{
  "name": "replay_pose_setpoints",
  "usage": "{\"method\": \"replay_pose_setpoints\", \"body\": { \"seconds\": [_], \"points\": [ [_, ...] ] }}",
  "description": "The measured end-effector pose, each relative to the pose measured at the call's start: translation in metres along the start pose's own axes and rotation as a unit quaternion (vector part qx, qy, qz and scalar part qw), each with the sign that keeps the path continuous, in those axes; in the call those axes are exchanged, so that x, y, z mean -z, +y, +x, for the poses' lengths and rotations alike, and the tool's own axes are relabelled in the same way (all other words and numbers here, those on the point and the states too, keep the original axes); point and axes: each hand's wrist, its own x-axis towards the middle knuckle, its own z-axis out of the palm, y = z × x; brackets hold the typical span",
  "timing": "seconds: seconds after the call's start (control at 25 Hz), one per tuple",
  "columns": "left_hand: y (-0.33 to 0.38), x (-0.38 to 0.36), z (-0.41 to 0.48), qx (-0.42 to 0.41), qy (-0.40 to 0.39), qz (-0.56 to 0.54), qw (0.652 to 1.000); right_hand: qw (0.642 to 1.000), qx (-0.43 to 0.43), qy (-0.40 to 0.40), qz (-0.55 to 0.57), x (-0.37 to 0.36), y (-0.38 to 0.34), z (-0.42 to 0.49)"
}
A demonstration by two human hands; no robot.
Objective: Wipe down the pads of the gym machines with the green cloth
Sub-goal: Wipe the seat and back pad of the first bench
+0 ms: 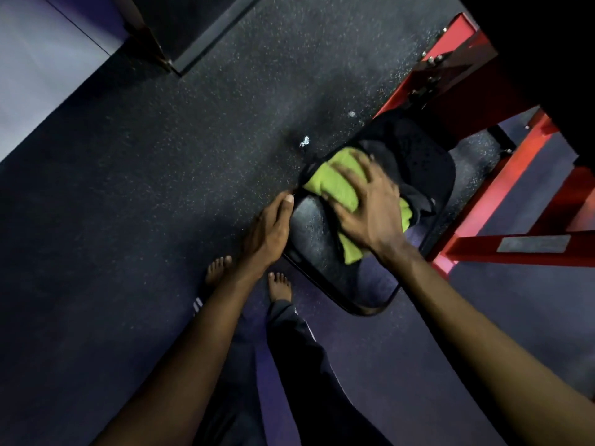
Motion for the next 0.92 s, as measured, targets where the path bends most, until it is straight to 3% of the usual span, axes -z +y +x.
{"method": "replay_pose_setpoints", "body": {
  "seconds": [0.12, 0.2, 0.36, 0.6, 0.76, 0.92],
  "points": [
    [-0.002, 0.002, 0.0, 0.026, -0.02, 0.035, 0.999, 0.998, 0.037, -0.054, -0.007, 0.002, 0.004, -0.005],
    [-0.003, 0.006, -0.001, 0.001, -0.021, 0.048, 0.999, 0.999, 0.033, -0.017, -0.01, 0.001, 0.01, 0.028],
    [-0.005, 0.011, 0.002, -0.073, -0.043, 0.07, 0.994, 0.995, -0.092, 0.049, -0.011, 0.004, 0.009, 0.073],
    [-0.007, 0.012, 0.001, -0.052, -0.051, 0.082, 0.994, 0.999, -0.042, -0.002, 0.007, -0.003, -0.017, 0.005],
    [0.0, 0.021, 0.002, -0.109, -0.08, 0.124, 0.983, 0.993, -0.093, 0.072, 0.007, 0.004, -0.002, 0.058],
    [0.004, 0.021, 0.018, -0.023, -0.132, 0.081, 0.988, 0.986, -0.143, 0.084, 0.025, -0.007, -0.018, 0.025]
  ]
}}
